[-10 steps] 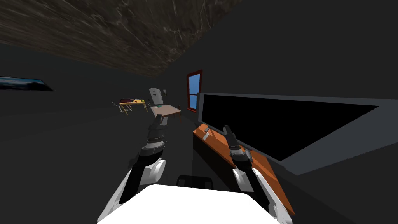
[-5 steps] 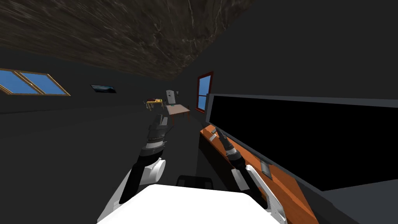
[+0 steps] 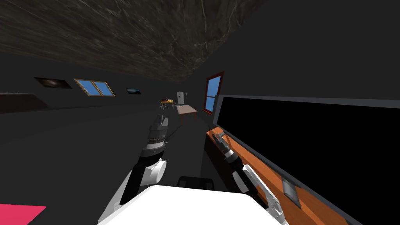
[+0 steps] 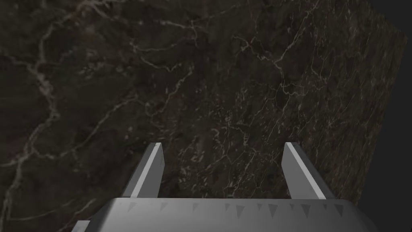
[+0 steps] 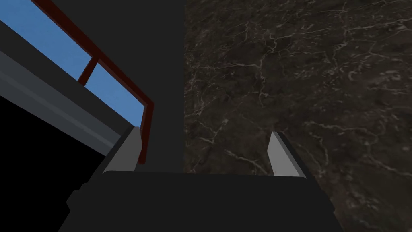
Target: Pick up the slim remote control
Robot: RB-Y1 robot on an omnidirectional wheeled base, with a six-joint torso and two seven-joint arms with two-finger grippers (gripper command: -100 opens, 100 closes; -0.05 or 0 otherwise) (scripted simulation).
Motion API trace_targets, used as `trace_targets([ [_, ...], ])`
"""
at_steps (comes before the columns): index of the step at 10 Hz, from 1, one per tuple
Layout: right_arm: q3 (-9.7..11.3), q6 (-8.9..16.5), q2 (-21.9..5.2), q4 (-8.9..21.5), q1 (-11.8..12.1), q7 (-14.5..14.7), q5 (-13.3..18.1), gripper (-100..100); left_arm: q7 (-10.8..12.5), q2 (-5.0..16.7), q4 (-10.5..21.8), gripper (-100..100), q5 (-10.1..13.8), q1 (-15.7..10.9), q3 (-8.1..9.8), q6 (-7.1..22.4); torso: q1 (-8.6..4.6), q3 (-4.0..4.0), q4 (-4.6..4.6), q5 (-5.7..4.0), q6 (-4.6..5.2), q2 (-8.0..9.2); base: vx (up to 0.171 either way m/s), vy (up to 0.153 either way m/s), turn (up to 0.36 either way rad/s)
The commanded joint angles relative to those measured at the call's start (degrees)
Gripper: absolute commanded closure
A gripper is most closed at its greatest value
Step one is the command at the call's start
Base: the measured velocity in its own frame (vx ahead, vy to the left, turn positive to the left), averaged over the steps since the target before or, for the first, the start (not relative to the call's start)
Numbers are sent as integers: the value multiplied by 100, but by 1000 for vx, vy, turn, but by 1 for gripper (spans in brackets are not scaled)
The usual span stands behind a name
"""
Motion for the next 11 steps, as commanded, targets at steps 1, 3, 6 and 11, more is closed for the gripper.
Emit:
trace_targets([
  [1,78,-21,-53,255,-87,105,132,-100,0,0,0,0,0,0,0,0,0,0,0,0,0,0,1,2,214],
  [3,382,44,-417,631,-184,399,510,-100,0,0,0,0,0,0,0,0,-2,-3,-1,-1,0,-4,9,7,382],
  [6,540,69,-608,996,-224,543,865,-100,0,0,0,0,0,2,1,0,-5,-4,-1,-1,7,-6,12,3,225],
  [11,1025,118,-1203,1794,-302,957,1497,-100,0,0,0,0,0,1,1,0,-9,-9,-3,-2,2,-16,29,-10,320],
])
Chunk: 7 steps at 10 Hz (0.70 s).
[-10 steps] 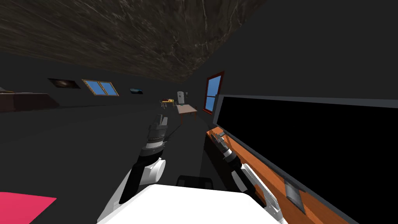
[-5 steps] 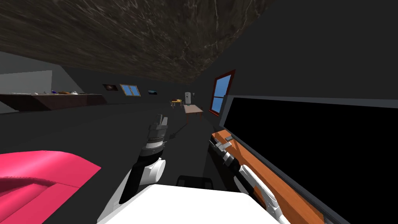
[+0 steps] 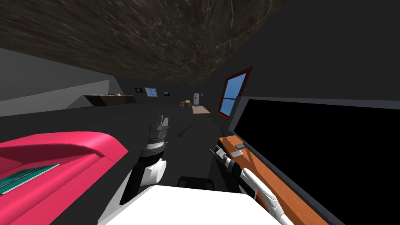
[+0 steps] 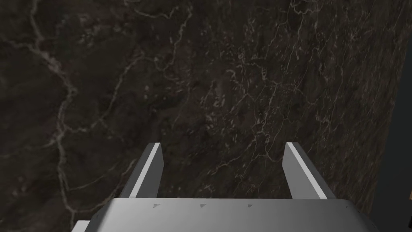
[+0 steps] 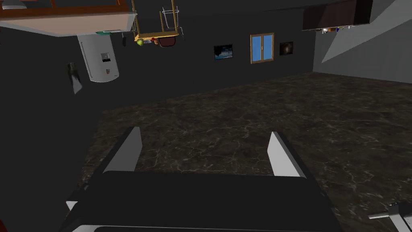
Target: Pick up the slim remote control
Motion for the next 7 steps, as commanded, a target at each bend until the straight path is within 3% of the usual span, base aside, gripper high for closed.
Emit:
trace_targets([
  [1,57,-14,-142,228,88,120,190,-100,0,0,0,0,0,0,0,0,0,0,0,0,0,0,38,-26,333],
  [4,385,-2,-536,752,72,372,662,-100,0,0,0,0,0,1,1,0,-2,2,1,-1,6,5,38,-31,314],
  [7,548,0,-726,1180,75,489,888,-100,0,0,0,0,0,0,0,0,-5,-1,0,-1,0,-1,40,-41,252],
])
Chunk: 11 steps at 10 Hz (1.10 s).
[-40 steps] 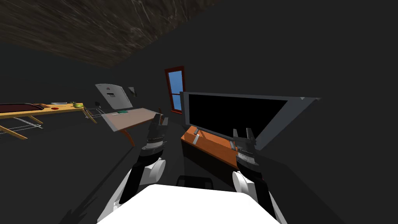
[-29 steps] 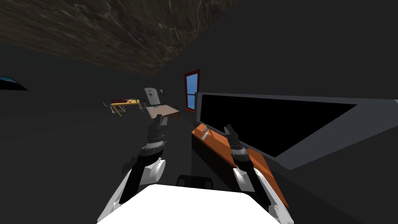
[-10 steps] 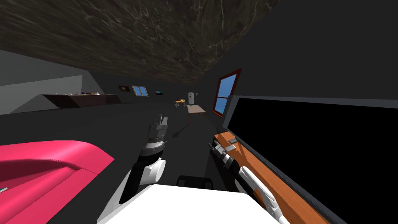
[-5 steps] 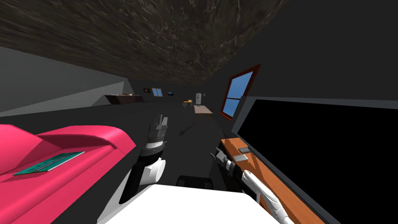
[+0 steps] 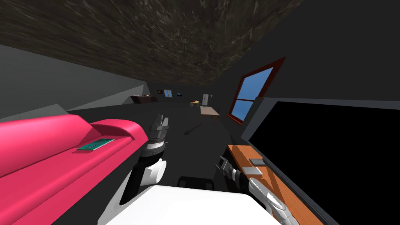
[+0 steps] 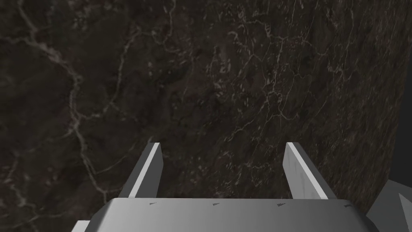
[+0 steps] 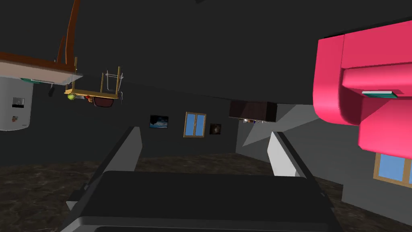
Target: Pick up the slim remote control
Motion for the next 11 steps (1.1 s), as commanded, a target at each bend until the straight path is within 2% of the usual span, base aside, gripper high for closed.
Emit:
trace_targets([
  [1,178,20,-255,286,47,99,245,-100,0,0,0,0,0,0,0,0,0,0,0,0,0,0,43,-68,296],
  [2,178,20,-255,341,47,99,245,-100,0,0,0,0,0,-1,0,0,-8,0,0,-2,-5,-1,38,-67,180],
  [4,498,8,-564,822,88,297,628,-100,0,0,0,0,0,-1,0,0,-6,-2,0,-2,-5,-3,57,-84,388],
  [6,498,8,-590,981,88,297,655,-100,0,1,0,0,0,1,1,0,-20,-5,-2,-4,0,-10,37,-71,67],
  [7,654,-2,-741,1146,117,385,845,-100,0,0,0,0,0,1,0,0,1,-1,0,-2,2,-1,30,-45,252],
  [8,654,-2,-741,1292,117,385,845,-100,0,0,0,0,0,-1,0,0,2,-1,0,-1,-5,-2,32,-54,186],
  [9,805,-13,-881,1573,150,465,1024,-100,0,0,0,0,0,0,0,0,2,-1,0,-1,0,-2,41,-74,252],
  [11,805,-13,-881,1593,150,465,1024,-100,0,0,0,0,0,1,1,0,-9,-1,0,-3,2,-2,19,-65,65],
])
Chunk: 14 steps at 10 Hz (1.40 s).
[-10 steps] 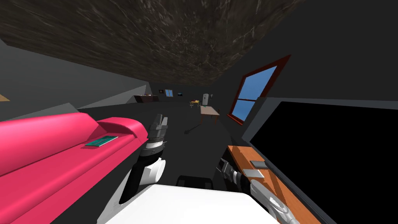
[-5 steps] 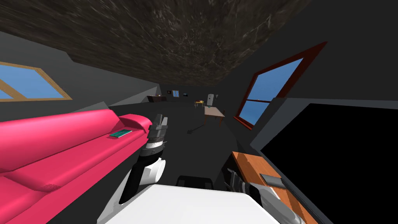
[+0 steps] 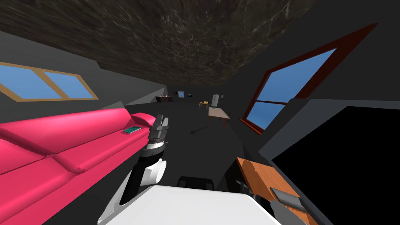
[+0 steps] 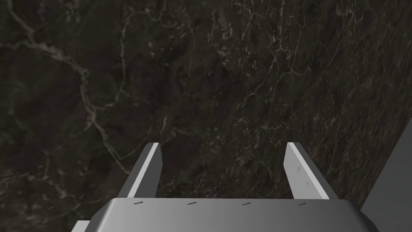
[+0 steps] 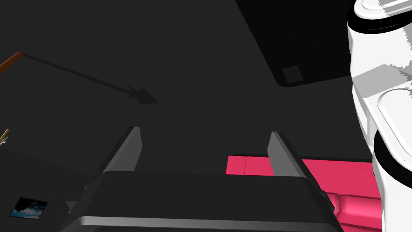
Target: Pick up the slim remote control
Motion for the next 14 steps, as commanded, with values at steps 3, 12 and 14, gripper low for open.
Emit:
trace_targets([
  [3,150,-40,-100,357,13,114,175,-100,0,0,0,0,0,0,0,0,-7,-3,-1,0,-1,-5,20,-54,121],
  [12,754,-106,-516,1523,215,361,800,-100,0,0,0,0,0,1,1,0,-14,-4,-1,-4,1,-8,22,-91,150],
  [14,908,-123,-573,1798,279,407,936,-100,0,0,0,0,0,0,0,0,4,-1,0,2,-2,-3,5,-64,121],
])
